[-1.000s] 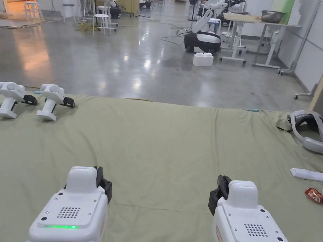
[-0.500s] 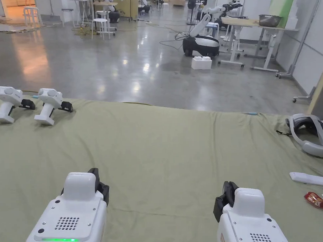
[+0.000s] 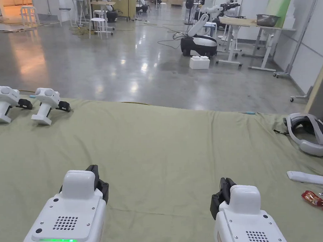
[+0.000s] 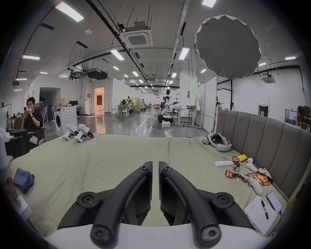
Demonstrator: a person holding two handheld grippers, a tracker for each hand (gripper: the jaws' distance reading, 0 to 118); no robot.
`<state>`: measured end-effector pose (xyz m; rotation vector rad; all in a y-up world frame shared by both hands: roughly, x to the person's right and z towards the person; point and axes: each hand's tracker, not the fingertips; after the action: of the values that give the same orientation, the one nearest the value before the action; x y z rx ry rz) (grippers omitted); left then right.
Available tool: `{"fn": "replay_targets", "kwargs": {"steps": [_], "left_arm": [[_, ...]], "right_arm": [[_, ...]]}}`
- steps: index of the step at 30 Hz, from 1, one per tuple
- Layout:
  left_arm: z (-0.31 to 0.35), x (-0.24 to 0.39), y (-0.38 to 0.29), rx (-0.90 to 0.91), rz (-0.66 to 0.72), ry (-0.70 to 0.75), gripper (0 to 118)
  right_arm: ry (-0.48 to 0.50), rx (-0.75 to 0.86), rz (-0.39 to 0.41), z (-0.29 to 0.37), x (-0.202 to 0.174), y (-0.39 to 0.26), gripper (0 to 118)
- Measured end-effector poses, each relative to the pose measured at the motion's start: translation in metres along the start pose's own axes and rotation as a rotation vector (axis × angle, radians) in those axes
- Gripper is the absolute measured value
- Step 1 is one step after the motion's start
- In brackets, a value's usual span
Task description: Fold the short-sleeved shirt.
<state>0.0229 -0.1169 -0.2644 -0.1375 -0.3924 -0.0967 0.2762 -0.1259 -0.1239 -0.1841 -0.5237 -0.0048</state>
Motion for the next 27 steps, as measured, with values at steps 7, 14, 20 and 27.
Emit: {"fn": "replay_targets", "kwargs": {"steps": [7, 14, 20, 27], "left_arm": [[0.005, -0.003, 0.001, -0.001, 0.031, -0.02, 76], [0.012, -0.003, 0.002, 0.038, -0.025, 0.023, 94], [0.01, -0.009, 0.002, 0.003, 0.037, 0.0, 94], [0.008, -0.015, 0.002, -0.003, 0.09, 0.026, 94]], "right_arm": [[-0.047, 0.023, -0.011, 0.004, -0.001, 0.002, 95], [-0.079, 0.037, -0.032, 0.008, 0.003, 0.003, 114], [-0.089, 0.048, 0.0, 0.011, 0.0, 0.004, 114], [-0.04, 0.036, 0.026, 0.013, -0.006, 0.001, 114]]}}
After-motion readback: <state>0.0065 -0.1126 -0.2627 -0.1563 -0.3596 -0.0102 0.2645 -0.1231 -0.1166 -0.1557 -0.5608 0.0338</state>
